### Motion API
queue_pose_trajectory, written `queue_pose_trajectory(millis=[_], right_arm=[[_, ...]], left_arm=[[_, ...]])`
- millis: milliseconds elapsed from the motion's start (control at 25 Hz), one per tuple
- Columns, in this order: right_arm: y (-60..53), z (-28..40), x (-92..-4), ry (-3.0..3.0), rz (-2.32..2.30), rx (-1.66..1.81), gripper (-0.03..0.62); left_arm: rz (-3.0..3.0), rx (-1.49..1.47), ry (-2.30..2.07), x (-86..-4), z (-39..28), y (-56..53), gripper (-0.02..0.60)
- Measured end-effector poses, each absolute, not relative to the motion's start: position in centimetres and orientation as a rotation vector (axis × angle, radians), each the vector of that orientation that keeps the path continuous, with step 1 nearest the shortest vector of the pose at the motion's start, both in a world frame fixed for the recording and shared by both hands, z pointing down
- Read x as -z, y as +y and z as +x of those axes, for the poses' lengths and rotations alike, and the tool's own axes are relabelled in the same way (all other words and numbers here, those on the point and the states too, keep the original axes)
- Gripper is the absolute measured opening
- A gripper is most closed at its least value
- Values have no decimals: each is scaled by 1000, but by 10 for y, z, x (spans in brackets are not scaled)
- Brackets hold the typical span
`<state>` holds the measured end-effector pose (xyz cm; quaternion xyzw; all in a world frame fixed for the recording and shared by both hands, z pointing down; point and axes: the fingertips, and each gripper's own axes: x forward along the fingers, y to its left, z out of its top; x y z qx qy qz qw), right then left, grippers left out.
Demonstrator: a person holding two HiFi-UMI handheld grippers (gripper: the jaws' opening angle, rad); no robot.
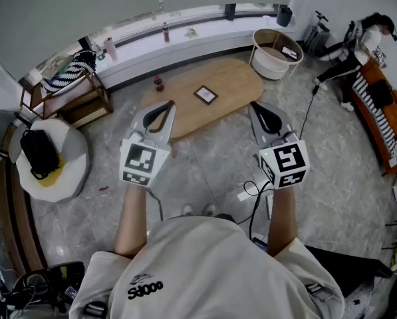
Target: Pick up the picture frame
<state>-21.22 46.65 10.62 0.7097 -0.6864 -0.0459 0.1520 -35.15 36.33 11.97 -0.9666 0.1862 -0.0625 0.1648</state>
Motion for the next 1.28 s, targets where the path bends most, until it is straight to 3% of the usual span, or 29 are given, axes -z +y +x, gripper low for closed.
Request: queue_pose_trajectory(millis=[800, 1280], right_arm=[[477, -140, -118, -2009, 2038, 109, 3], [437, -97, -148, -2005, 2031, 23, 3]], left_arm=[[-2767, 240, 522, -139, -284, 381, 12], [-2796, 278, 512, -168, -240, 333, 12]])
